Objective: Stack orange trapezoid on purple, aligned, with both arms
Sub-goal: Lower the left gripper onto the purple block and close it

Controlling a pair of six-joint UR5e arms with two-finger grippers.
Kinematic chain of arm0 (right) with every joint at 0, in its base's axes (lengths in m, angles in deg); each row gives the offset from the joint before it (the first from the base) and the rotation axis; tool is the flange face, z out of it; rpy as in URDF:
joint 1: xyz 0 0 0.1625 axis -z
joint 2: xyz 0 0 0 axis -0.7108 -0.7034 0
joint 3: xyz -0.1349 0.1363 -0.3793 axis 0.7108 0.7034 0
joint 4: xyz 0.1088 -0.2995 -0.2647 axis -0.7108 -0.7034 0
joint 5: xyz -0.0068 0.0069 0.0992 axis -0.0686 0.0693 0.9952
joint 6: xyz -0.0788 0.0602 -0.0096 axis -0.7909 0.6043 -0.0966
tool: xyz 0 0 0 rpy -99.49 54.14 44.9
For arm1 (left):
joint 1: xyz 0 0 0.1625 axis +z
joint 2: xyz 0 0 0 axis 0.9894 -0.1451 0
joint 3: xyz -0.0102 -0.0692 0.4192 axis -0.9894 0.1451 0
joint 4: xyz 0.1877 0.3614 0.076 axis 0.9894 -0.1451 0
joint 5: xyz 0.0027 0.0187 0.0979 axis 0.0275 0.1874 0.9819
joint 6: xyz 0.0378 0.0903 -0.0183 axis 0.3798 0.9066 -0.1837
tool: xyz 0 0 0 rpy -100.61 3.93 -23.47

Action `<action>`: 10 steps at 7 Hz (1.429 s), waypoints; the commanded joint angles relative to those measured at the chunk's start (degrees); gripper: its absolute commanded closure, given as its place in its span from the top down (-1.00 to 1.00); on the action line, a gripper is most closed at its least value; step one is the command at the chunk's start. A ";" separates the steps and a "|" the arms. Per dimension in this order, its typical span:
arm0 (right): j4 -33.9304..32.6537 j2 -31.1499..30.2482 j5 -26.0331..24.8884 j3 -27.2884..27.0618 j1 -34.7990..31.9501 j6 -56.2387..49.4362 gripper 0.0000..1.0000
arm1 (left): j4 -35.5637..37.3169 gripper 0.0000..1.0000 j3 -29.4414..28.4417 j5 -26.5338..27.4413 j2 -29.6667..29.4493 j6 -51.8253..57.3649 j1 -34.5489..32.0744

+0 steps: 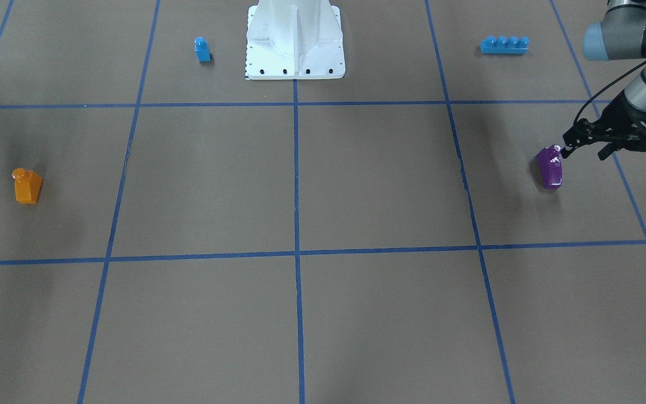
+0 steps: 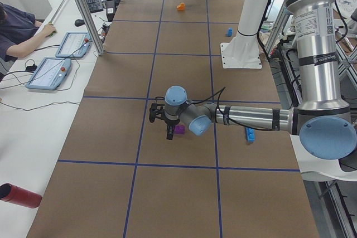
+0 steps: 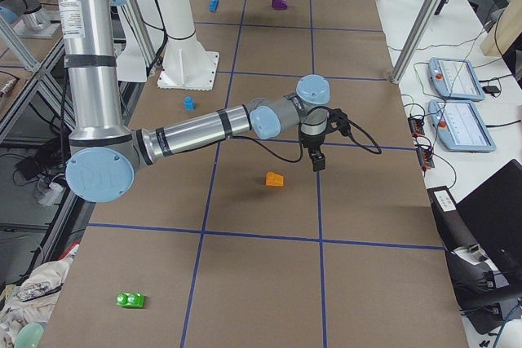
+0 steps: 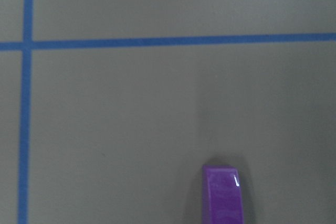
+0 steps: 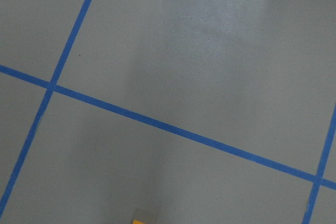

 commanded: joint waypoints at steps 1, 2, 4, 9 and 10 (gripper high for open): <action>0.00 -0.16 0.00 -0.07 0.00 0.04 1.00 | -0.85 0.86 -0.13 2.25 -0.11 -1.44 5.17; 0.00 -0.25 0.00 -0.07 0.00 0.12 1.00 | -0.85 0.38 -0.39 2.17 -0.11 -1.44 5.27; 0.00 -0.34 0.00 -0.16 0.00 0.12 1.00 | -0.85 -0.10 -1.35 2.25 -0.11 -1.26 5.27; 0.09 -0.25 0.09 -0.69 0.00 0.56 1.00 | -0.16 -1.00 2.49 1.56 -0.55 -1.44 4.92; 0.09 -0.25 0.09 -0.69 0.00 0.56 1.00 | 5.85 -1.00 6.43 1.55 -1.68 -1.61 4.84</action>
